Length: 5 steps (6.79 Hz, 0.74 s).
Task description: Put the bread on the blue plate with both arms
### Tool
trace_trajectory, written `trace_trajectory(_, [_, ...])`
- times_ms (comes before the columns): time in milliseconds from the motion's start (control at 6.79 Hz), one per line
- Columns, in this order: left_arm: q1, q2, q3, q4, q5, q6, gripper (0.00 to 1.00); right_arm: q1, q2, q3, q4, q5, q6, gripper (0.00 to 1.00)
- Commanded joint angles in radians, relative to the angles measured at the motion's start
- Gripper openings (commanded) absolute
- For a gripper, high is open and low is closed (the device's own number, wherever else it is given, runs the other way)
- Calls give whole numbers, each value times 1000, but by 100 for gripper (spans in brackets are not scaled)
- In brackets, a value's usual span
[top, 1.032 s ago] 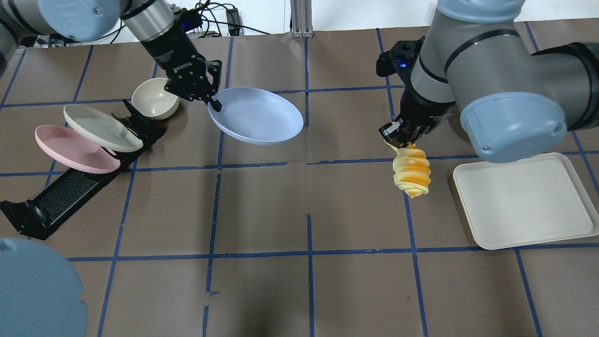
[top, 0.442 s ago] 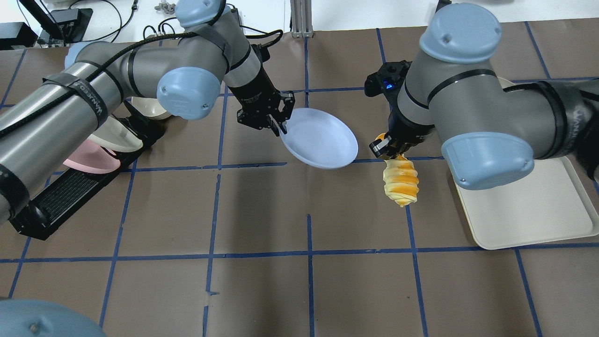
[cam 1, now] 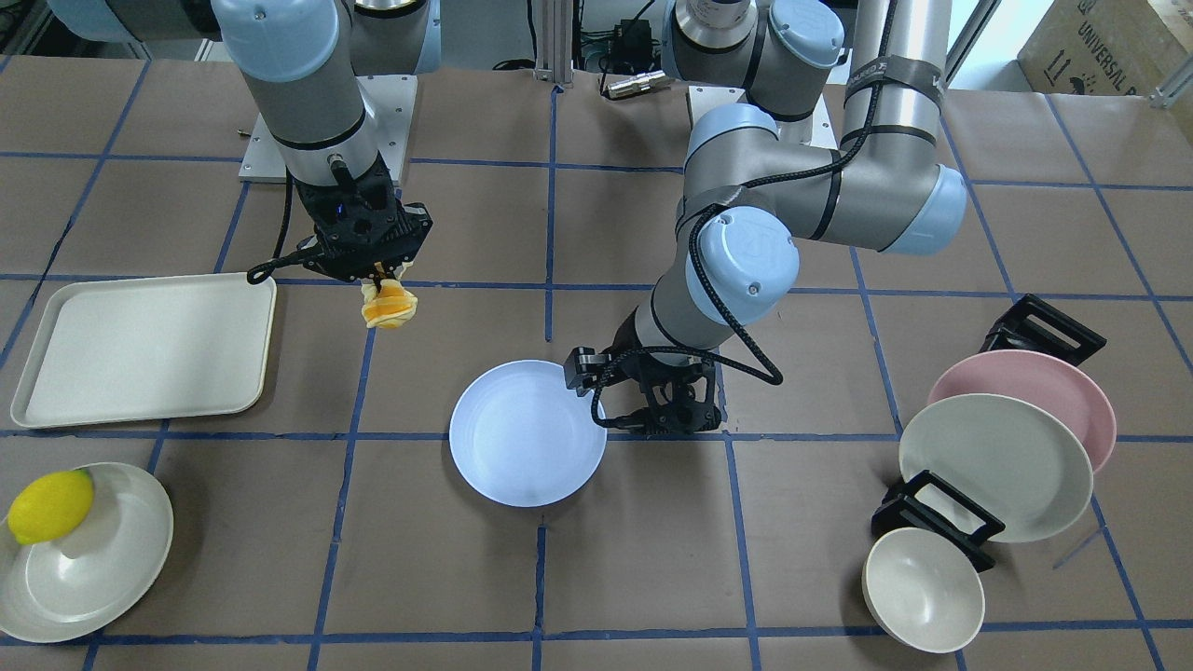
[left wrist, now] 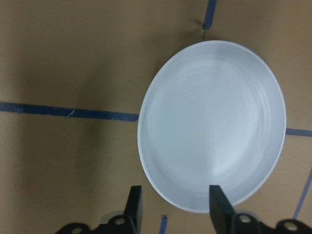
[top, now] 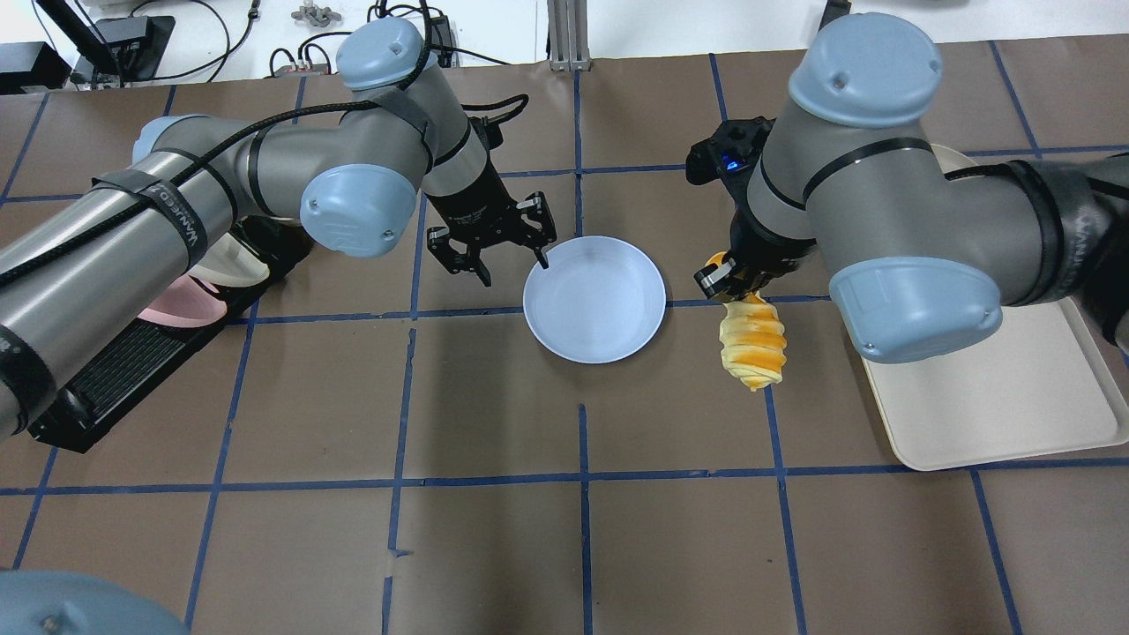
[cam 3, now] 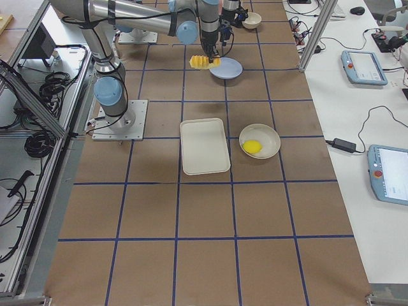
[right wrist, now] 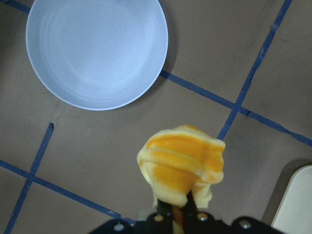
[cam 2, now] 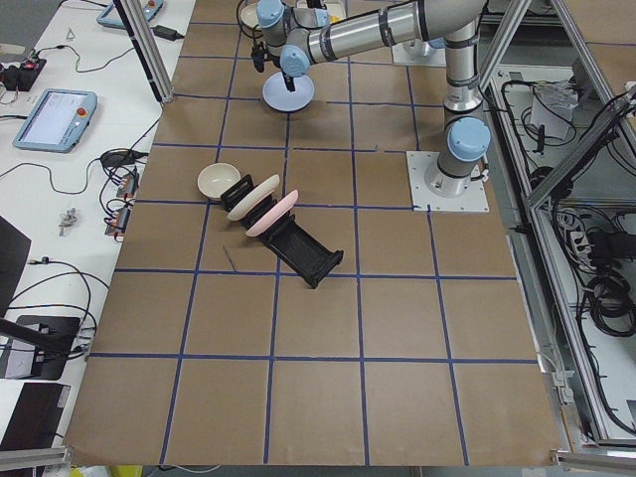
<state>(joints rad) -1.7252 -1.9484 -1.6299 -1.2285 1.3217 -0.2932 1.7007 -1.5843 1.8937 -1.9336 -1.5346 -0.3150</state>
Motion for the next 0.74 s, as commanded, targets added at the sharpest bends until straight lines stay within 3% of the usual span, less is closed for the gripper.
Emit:
trace_trajectory(0, [144,6,13,-66,13,220,100,46,45,2,-22,71,78,12])
trace_trajectory(295, [278,16,82,-203,22,439,100,123,175,-46,-174,70,180,12])
trace_trajectory(442, [335,32,228,-382,51,459,100,129,225,-76,-203,70,185,12])
trace_trajectory(589, [361,22,471,-624,153,465,100,134,277,-73,-332,74,218,12])
